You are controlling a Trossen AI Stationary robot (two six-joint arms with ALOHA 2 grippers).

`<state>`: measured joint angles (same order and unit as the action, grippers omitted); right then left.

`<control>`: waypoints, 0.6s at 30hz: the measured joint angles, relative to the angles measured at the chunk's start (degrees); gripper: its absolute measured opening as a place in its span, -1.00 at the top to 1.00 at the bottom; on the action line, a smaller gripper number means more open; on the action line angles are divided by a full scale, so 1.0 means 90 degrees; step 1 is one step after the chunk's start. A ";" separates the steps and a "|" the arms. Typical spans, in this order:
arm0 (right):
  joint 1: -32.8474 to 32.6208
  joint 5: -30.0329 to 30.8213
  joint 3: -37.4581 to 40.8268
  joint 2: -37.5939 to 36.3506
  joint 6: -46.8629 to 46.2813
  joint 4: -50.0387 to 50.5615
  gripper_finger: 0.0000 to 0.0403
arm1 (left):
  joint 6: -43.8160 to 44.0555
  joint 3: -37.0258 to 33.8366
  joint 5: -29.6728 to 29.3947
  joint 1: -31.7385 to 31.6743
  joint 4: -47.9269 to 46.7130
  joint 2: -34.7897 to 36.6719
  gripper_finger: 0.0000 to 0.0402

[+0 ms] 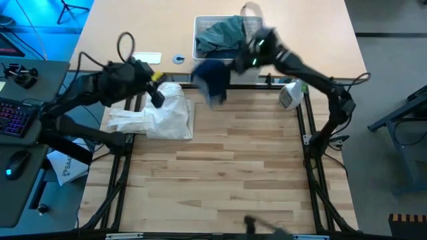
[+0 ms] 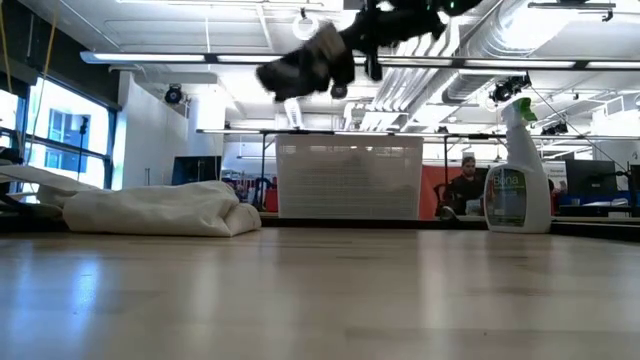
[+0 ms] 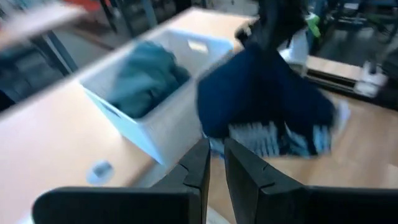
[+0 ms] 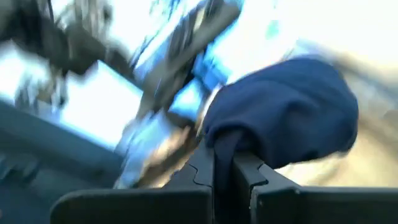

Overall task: Fold Laundry from Bin
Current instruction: Put the folded blue boxer short into the white bin

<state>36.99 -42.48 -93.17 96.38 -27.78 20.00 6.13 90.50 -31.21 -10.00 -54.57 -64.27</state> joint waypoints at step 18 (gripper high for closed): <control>0.2538 0.1382 -0.3120 0.2519 -0.1678 -0.1013 0.99 | -0.1027 0.0000 0.0237 -0.1023 0.0100 0.0259 0.83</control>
<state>59.83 -30.04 -121.24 119.05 -42.88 10.88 -3.11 90.50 -29.08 -19.20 -53.67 -61.93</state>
